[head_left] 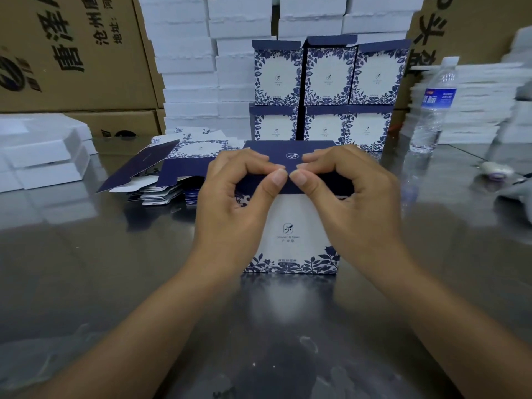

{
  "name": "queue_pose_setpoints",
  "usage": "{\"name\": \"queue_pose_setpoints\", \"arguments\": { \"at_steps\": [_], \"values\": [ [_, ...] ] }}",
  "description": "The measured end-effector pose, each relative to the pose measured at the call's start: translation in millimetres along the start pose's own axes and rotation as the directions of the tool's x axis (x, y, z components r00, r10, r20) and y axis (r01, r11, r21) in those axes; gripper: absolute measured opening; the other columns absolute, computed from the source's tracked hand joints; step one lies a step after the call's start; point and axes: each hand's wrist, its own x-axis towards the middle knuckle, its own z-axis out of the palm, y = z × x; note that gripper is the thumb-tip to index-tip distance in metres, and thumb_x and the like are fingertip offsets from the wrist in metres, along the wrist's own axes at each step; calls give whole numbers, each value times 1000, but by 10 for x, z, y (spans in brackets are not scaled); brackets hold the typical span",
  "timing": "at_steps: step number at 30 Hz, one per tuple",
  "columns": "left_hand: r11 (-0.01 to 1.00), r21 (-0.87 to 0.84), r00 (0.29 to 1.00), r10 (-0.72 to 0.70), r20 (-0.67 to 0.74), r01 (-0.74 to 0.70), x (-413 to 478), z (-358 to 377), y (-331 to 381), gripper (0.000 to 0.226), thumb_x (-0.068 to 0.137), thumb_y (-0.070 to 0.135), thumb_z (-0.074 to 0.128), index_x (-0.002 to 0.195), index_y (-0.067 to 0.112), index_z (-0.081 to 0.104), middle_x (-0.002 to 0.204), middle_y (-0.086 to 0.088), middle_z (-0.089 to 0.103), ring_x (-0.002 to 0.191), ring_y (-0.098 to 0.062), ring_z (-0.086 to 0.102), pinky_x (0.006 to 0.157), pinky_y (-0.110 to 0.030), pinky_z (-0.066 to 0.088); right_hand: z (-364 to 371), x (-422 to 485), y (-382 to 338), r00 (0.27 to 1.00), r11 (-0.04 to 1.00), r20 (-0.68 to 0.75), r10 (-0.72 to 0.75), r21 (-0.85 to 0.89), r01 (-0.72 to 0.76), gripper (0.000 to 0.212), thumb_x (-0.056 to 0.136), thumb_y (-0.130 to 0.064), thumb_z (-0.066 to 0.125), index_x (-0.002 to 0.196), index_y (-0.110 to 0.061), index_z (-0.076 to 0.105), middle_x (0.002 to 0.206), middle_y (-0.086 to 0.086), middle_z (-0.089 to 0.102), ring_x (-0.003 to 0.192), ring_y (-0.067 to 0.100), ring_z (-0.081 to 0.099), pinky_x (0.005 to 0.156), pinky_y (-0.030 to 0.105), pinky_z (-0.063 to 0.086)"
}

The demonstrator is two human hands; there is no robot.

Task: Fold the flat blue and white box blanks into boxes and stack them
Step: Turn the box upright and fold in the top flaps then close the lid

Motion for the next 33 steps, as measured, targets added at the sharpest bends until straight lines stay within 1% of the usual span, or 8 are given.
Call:
{"name": "queue_pose_setpoints", "arguments": {
  "at_steps": [4,6,10,15,19,25,30,33],
  "values": [
    [999,25,999,34,7,-34,-1,0,-33,13,86,22,60,86,35,59,94,12,60,100,-2,54,89,-10,36,-48,15,41,1000,998,11,21,65,-22,9,80,-21,69,86,-15,70,86,-7,65,91,8,63,85,19,45],
    [999,19,999,46,7,-46,0,-17,-63,14,89,20,57,90,33,59,98,9,62,102,2,54,92,-11,37,-73,18,65,999,994,17,43,95,-44,7,80,-20,69,87,-19,68,87,-9,65,93,7,63,88,20,45],
    [992,-126,1000,-22,-15,20,1,-35,-144,12,91,19,55,89,29,62,102,14,66,113,-4,57,101,-25,42,-81,30,90,996,986,28,87,138,-90,5,82,-15,67,82,-20,66,85,-12,64,93,5,62,90,23,46],
    [994,-109,999,-1,-32,-3,33,-66,-207,5,88,28,59,87,29,64,96,17,70,109,-9,61,99,-37,47,-86,38,110,994,980,35,106,165,-110,7,80,-17,70,86,-22,67,88,-10,66,95,7,63,91,19,45],
    [992,-121,1000,-21,7,22,46,-106,-217,9,91,24,58,91,29,65,103,17,69,115,-9,59,102,-31,44,-138,38,156,990,974,16,143,173,-144,9,82,-18,69,90,-23,68,95,-5,68,101,11,64,95,26,46],
    [998,-55,999,-3,44,5,69,-167,-193,22,91,26,47,107,22,61,114,11,62,120,-10,55,98,-14,41,-130,59,185,984,968,46,174,173,-179,10,84,-21,67,81,-30,66,93,-14,66,102,6,63,96,26,45],
    [999,-33,999,2,46,0,87,-174,-186,26,90,25,47,112,19,59,114,12,61,119,-8,55,97,-12,40,-165,60,224,975,951,7,223,216,-219,4,84,-29,64,85,-28,68,95,-15,67,99,0,64,95,27,47],
    [1000,-26,999,6,50,-4,84,-184,-187,25,92,21,46,115,20,57,116,13,59,120,-8,54,99,-13,40,-164,53,240,963,941,-17,267,222,-257,12,80,-41,60,80,-31,66,96,-17,67,98,-1,64,96,30,48]
  ]
}}
